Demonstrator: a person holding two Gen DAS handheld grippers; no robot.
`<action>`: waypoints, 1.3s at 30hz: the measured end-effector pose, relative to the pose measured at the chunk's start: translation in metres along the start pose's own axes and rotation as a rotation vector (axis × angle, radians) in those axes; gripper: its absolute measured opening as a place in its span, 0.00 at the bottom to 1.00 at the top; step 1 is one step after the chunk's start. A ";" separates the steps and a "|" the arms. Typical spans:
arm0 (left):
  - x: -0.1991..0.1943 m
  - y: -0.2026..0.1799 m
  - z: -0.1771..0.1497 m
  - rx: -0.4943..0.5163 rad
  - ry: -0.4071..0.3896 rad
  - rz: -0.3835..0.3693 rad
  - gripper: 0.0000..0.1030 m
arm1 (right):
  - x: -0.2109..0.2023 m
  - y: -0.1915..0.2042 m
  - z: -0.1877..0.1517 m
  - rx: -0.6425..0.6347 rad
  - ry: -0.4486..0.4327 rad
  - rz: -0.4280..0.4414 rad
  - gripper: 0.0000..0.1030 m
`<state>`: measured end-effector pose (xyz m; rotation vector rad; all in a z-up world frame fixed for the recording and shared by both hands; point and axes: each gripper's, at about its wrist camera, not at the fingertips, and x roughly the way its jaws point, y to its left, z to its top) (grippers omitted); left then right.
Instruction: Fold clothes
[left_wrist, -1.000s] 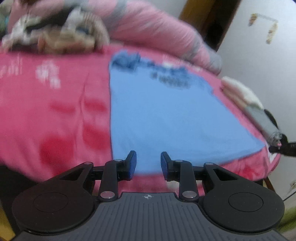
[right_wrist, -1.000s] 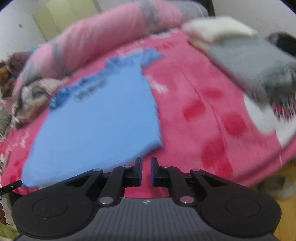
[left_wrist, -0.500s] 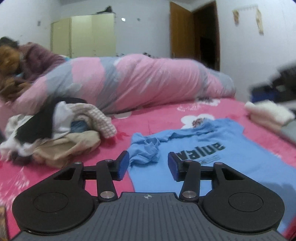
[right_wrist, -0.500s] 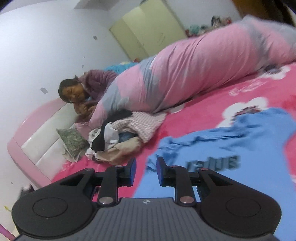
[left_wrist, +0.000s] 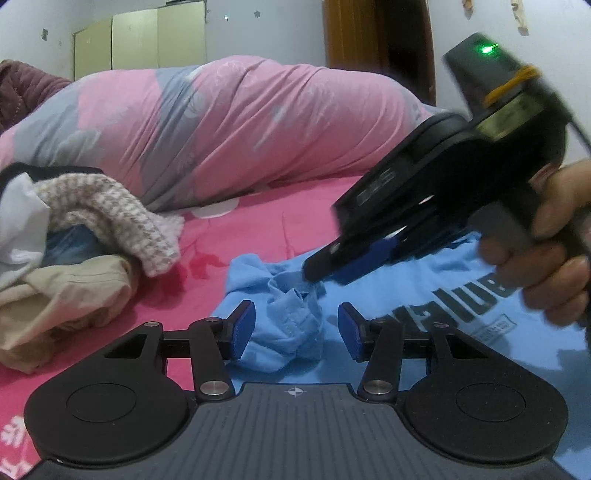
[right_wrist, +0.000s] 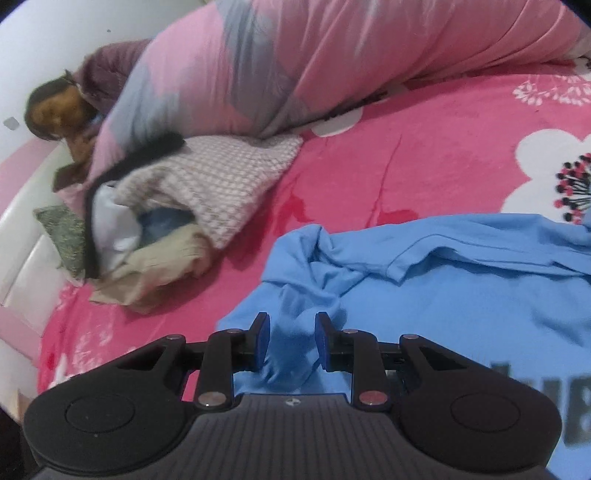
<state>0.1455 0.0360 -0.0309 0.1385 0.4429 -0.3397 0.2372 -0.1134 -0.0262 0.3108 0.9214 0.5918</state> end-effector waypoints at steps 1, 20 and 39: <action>0.003 0.000 -0.001 -0.003 -0.004 0.001 0.42 | 0.007 -0.003 0.000 0.004 -0.001 0.004 0.27; -0.016 0.017 -0.014 -0.102 0.065 -0.094 0.05 | -0.027 -0.049 -0.023 0.108 -0.180 -0.033 0.01; -0.026 0.145 -0.031 -0.645 0.103 0.118 0.04 | 0.126 0.124 0.060 -0.480 -0.045 0.081 0.04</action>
